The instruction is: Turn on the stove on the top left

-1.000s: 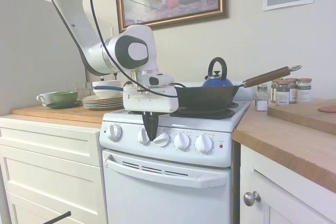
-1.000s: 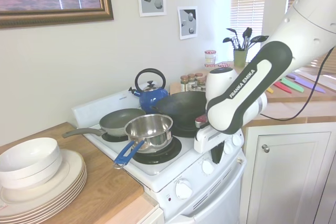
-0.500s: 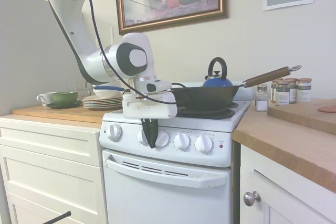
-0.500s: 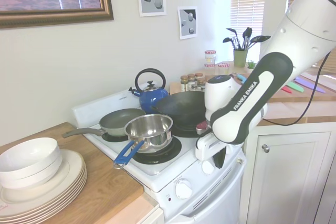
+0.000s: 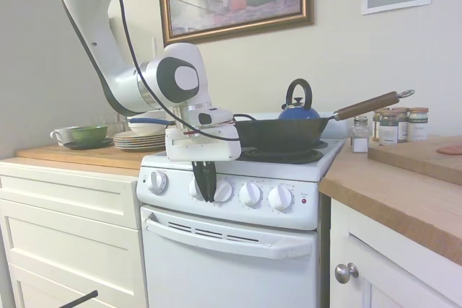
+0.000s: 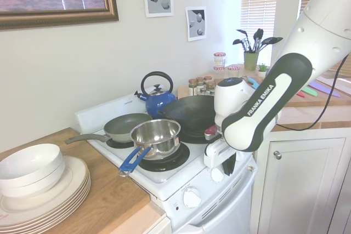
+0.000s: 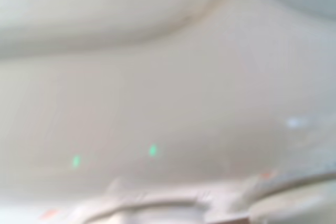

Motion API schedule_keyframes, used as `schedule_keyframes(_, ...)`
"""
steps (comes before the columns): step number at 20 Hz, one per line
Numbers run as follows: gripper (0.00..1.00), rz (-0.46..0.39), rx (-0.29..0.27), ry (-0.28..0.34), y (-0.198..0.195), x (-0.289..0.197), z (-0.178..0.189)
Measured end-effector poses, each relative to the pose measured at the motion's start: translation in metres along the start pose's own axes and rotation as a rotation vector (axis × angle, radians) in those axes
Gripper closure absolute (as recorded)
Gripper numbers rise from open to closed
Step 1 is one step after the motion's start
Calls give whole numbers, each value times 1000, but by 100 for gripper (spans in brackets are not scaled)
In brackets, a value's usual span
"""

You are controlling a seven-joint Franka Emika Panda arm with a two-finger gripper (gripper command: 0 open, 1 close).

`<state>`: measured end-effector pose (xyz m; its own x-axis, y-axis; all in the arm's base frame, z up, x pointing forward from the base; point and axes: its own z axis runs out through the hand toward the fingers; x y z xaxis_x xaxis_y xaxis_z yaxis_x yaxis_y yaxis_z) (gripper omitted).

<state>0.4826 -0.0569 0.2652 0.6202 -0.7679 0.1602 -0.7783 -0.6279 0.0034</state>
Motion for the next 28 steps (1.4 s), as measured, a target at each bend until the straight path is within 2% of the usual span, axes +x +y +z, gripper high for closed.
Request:
schedule_keyframes(4,100,-4,29,17,11,-13,-23)
schedule_keyframes(5,0,2,34,15,14,-16,-28)
schedule_keyframes(21,0,23,68,2,20,-33,-80)
schedule_keyframes(28,0,19,73,3,16,-34,-89)
